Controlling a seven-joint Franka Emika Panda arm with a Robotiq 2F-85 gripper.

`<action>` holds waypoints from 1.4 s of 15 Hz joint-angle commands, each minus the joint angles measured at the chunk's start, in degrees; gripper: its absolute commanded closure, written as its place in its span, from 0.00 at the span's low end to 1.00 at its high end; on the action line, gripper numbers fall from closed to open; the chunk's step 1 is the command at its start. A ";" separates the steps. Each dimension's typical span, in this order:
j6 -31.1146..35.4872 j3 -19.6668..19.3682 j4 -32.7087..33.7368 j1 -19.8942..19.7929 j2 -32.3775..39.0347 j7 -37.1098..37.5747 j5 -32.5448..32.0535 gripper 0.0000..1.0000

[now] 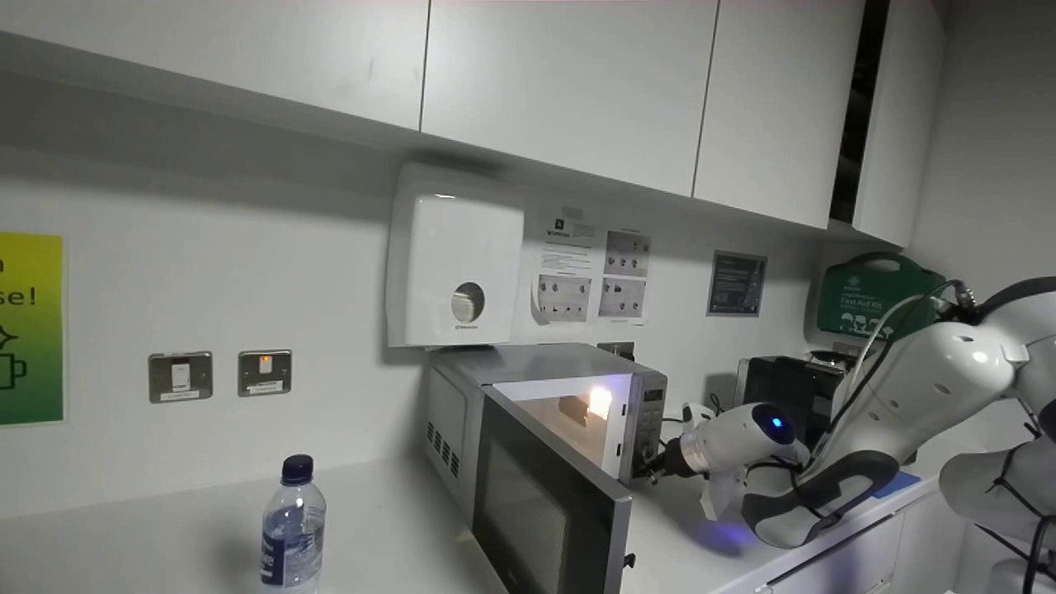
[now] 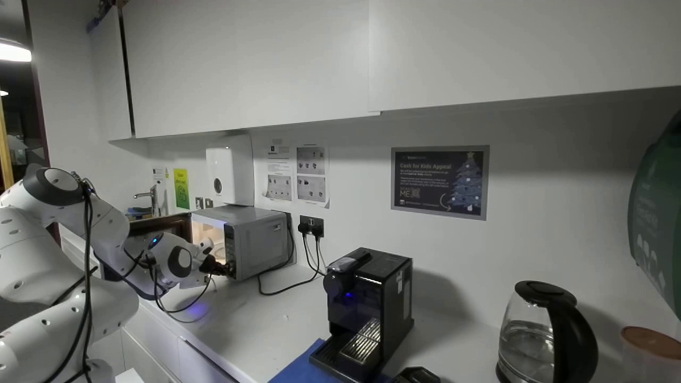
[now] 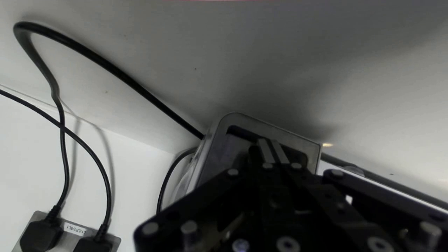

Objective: Press a button on the microwave

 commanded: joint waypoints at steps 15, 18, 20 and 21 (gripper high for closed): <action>-3.36 -16.00 -4.52 20.50 9.79 -7.54 0.54 1.00; -8.41 -23.89 -4.71 30.50 14.43 -9.44 0.28 1.00; -13.17 -30.43 -4.22 38.45 17.90 -10.39 0.30 1.00; -15.96 -33.92 -3.73 42.56 18.67 -10.59 0.36 1.00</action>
